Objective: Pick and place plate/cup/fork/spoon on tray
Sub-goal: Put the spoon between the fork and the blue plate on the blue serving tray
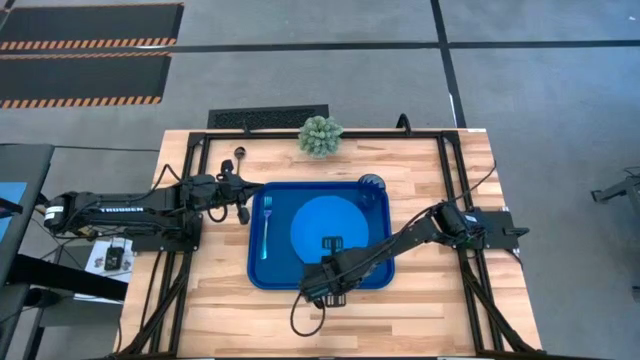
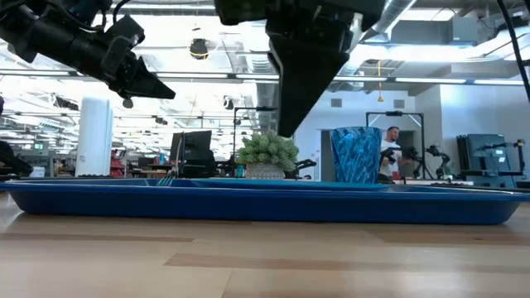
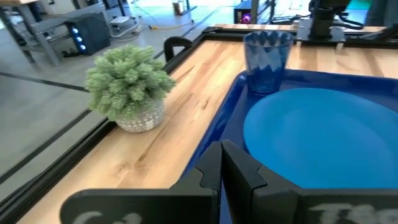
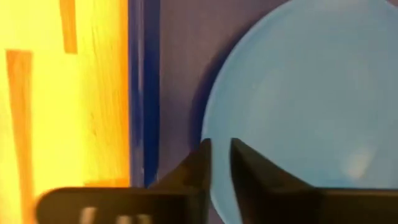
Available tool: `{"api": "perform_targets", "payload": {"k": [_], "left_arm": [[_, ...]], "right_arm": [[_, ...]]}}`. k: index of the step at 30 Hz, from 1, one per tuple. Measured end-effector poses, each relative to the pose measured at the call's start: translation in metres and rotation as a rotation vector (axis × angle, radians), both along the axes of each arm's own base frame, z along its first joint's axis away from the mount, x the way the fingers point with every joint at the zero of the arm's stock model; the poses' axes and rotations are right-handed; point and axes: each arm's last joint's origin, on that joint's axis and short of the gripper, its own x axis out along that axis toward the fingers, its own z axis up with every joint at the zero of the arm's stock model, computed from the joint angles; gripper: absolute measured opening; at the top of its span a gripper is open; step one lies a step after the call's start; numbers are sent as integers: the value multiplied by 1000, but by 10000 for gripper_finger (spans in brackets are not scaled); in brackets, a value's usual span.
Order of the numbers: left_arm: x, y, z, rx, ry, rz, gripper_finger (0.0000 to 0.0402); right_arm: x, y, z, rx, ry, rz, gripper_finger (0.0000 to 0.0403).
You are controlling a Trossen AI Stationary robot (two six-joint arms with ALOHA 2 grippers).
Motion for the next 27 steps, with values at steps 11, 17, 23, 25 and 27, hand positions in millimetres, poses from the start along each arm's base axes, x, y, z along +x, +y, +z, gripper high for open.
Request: {"api": "perform_targets", "payload": {"k": [11,17,23,25,27], "left_arm": [[-2,0,-6,-29,52,34,0],[-4,4,-8,-38,70,82,0],[-4,5,-9,-42,81,85,0],[-5,5,-9,-43,84,85,0],[-5,5,-9,-44,89,85,0]], "right_arm": [[3,2,15,-5,-102,99,7],[9,2,21,5,-173,147,5],[19,-5,-4,40,-284,170,3],[21,-9,-10,57,-339,166,3],[19,-14,-9,75,-398,160,3]]}}
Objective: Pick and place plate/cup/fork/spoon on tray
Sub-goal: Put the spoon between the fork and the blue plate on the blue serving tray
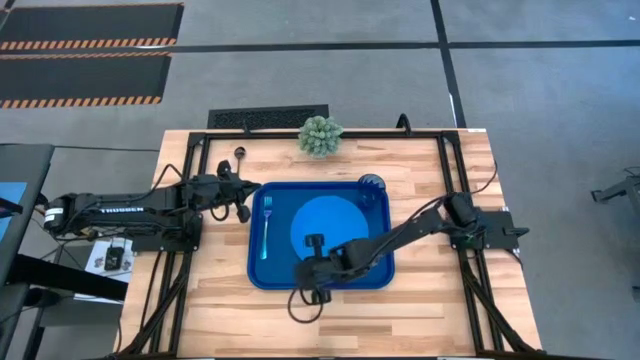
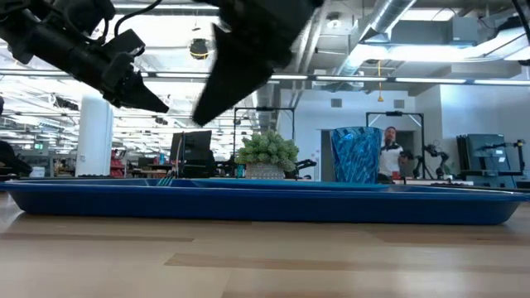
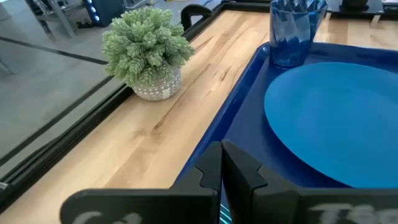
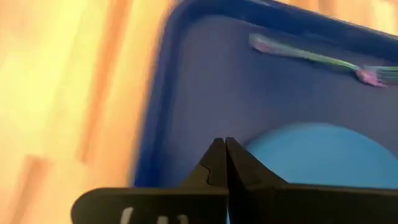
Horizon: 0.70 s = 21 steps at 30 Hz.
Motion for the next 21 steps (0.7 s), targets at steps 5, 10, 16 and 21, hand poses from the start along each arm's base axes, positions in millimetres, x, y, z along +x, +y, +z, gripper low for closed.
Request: {"api": "perform_targets", "payload": {"k": [5,10,16,21], "left_arm": [[-2,1,0,-50,8,51,0],[-8,8,7,-113,69,193,0],[-17,18,7,-208,187,340,4],[-15,34,1,-288,274,468,34]], "right_arm": [[-21,-12,8,9,-78,-14,3],[-57,-26,31,41,-218,-24,3],[-101,-43,49,11,-307,-43,4],[-133,-57,60,-62,-333,-41,3]]}}
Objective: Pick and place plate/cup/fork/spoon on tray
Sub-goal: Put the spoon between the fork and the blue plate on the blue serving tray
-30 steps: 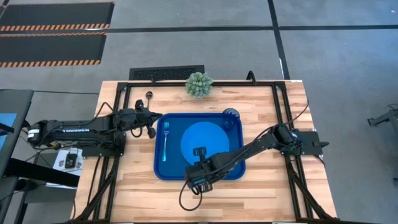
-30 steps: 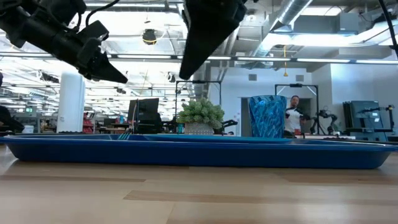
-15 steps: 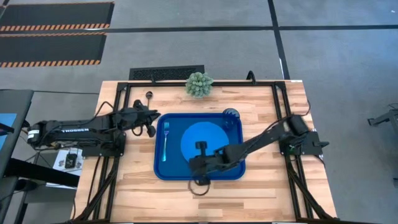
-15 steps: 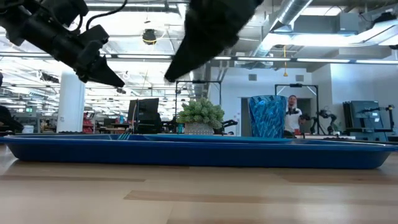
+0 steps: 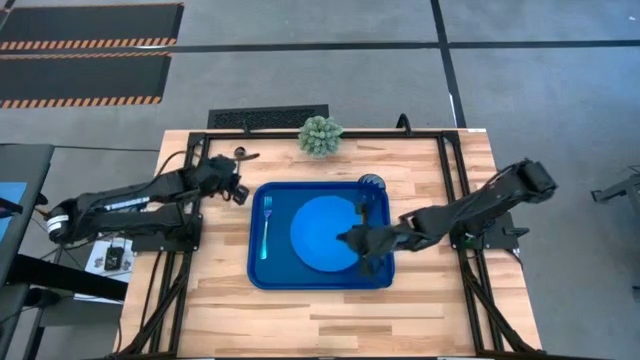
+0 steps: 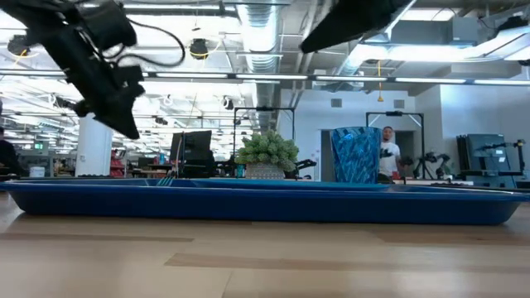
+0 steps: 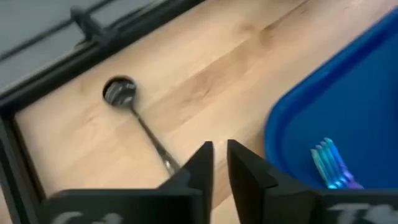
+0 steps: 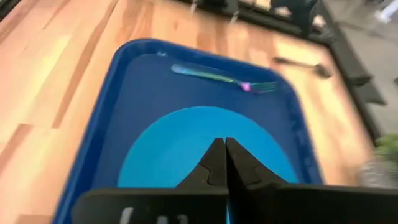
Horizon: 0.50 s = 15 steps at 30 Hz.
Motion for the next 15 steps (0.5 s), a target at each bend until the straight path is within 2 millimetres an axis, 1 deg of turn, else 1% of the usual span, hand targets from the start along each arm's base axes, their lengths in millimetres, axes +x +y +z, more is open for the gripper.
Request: {"api": "perform_targets", "payload": {"k": [4,9,12,15], "left_arm": [[10,22,-4,-57,67,71,71],[19,54,-13,-104,183,160,109],[23,71,-21,-132,217,208,118],[25,85,-30,-160,237,242,118]], "right_arm": [[-19,-12,5,-28,-49,-13,5],[-36,-23,-4,-40,-87,-12,6],[-44,-25,-9,-23,-86,-23,7],[-50,-27,-10,-9,-105,-26,7]]}}
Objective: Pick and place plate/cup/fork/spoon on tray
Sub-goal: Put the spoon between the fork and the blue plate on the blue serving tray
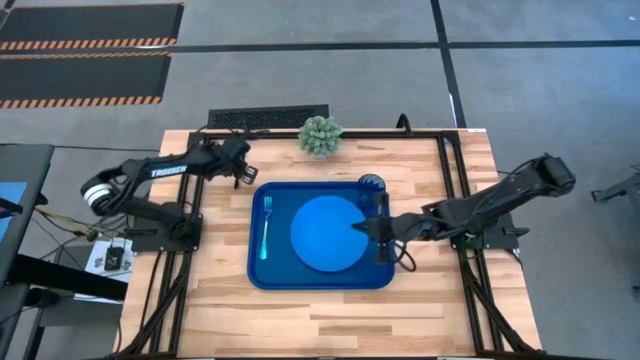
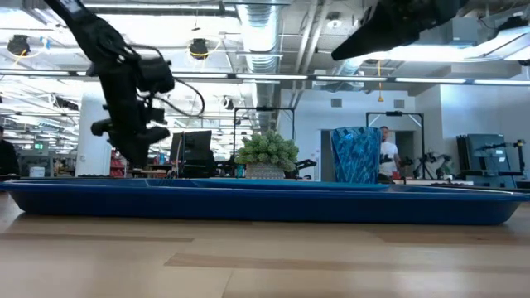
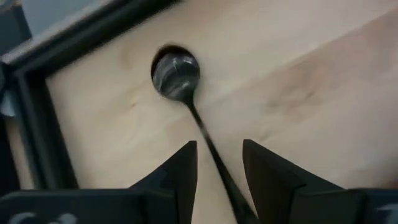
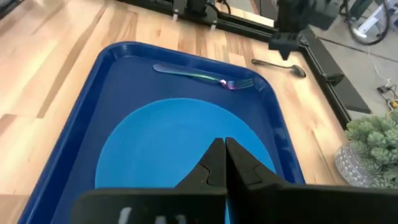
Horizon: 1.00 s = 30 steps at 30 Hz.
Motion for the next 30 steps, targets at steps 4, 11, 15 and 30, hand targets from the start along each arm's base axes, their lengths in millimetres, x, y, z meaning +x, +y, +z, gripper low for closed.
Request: {"api": "perform_targets", "payload": {"k": [4,11,15,30], "left_arm": [[-3,10,-15,-57,49,38,113],[-2,16,-34,-154,57,49,113],[-2,16,-35,-160,59,48,114],[-7,8,-34,-227,124,-37,8]], "right_arm": [[-4,1,1,5,-13,8,7],[-5,7,2,-6,-22,39,7],[-5,7,3,-4,-31,37,7],[-5,9,4,18,-45,35,8]]}}
